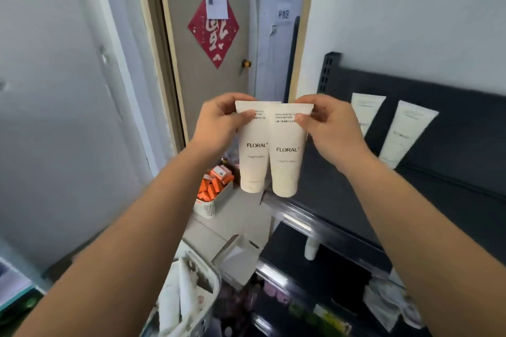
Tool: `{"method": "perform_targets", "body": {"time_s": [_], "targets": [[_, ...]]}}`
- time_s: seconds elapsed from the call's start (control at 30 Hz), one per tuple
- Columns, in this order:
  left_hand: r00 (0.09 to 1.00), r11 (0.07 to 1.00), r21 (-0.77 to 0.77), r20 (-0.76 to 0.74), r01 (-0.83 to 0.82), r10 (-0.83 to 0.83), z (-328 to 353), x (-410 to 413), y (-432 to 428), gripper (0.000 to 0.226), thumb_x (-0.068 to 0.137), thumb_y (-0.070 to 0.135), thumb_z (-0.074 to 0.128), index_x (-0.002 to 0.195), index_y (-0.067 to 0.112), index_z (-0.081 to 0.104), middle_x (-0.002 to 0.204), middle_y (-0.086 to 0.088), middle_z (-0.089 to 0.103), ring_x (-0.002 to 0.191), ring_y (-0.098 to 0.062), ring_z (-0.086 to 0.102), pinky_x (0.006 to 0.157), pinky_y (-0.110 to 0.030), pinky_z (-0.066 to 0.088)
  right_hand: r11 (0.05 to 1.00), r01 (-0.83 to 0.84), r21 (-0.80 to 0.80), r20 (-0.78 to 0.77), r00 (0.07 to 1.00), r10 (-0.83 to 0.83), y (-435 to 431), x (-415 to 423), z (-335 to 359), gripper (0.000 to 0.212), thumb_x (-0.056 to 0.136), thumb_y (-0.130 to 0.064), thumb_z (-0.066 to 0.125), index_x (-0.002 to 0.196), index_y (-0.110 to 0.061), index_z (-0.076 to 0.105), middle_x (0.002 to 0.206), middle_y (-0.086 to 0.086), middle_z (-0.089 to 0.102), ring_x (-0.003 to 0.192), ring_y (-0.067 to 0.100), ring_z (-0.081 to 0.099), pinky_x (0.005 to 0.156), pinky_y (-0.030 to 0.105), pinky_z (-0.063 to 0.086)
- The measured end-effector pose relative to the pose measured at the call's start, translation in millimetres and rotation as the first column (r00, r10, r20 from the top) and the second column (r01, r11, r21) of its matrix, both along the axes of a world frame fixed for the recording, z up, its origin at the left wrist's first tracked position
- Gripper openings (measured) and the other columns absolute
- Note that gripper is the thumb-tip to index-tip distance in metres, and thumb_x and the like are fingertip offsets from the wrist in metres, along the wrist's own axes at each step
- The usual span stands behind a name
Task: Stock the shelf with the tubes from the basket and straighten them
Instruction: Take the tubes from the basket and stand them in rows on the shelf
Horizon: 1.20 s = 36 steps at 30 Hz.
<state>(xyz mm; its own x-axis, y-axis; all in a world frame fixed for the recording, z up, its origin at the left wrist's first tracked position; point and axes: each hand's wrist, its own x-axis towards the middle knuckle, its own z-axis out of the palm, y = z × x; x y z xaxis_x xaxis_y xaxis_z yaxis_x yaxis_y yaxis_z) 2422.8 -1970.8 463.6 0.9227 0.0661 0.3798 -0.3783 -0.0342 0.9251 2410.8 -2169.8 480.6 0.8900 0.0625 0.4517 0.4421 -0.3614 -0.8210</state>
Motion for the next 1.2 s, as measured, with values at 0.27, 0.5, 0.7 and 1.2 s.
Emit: {"method": "perform_targets", "body": {"time_s": [0.27,0.5,0.7,1.2], "targets": [[0.984,0.984,0.048,0.039,0.174,-0.176,13.1,23.4,-116.1,0.019,0.086,-0.005,0.065,0.096,0.011,0.067,0.087,0.000,0.071,0.072,-0.008,0.066,0.062,-0.022,0.053,0.986,0.164,0.000,-0.017,0.986,-0.164,-112.4,-12.3,16.1,0.026,0.090,-0.008,0.061,0.091,-0.034,0.066,0.096,-0.011,0.069,0.086,0.010,0.065,0.075,0.024,0.053],[0.958,0.955,0.073,-0.013,0.287,-0.287,-6.6,52.7,-176.8,0.021,0.087,-0.001,0.065,0.094,0.018,0.069,0.094,-0.002,0.072,0.084,-0.015,0.068,0.076,-0.033,0.058,0.945,0.324,-0.049,-0.046,0.944,-0.326,-165.1,-6.8,-2.7,0.019,0.091,-0.010,0.061,0.102,-0.023,0.069,0.094,-0.013,0.068,0.081,-0.002,0.063,0.059,0.005,0.043],[0.972,0.931,0.290,0.012,0.222,-0.236,-32.5,81.9,-205.2,0.017,0.092,0.009,0.063,0.100,0.023,0.063,0.096,0.007,0.069,0.088,-0.013,0.066,0.076,-0.027,0.057,0.865,0.465,-0.190,-0.047,0.875,-0.481,-183.6,4.2,-33.2,0.016,0.091,-0.015,0.062,0.103,-0.024,0.067,0.095,-0.012,0.065,0.087,0.003,0.061,0.074,0.020,0.049],[0.982,0.914,0.379,0.060,0.143,-0.178,-46.0,153.4,-229.3,0.018,0.095,0.024,0.058,0.111,0.030,0.052,0.105,0.010,0.065,0.094,-0.009,0.062,0.078,-0.029,0.053,0.659,0.688,-0.306,0.038,0.700,-0.713,-194.7,57.7,-40.3,0.032,0.095,-0.018,0.058,0.126,-0.015,0.058,0.120,0.001,0.063,0.104,0.018,0.060,0.084,0.025,0.044]]}}
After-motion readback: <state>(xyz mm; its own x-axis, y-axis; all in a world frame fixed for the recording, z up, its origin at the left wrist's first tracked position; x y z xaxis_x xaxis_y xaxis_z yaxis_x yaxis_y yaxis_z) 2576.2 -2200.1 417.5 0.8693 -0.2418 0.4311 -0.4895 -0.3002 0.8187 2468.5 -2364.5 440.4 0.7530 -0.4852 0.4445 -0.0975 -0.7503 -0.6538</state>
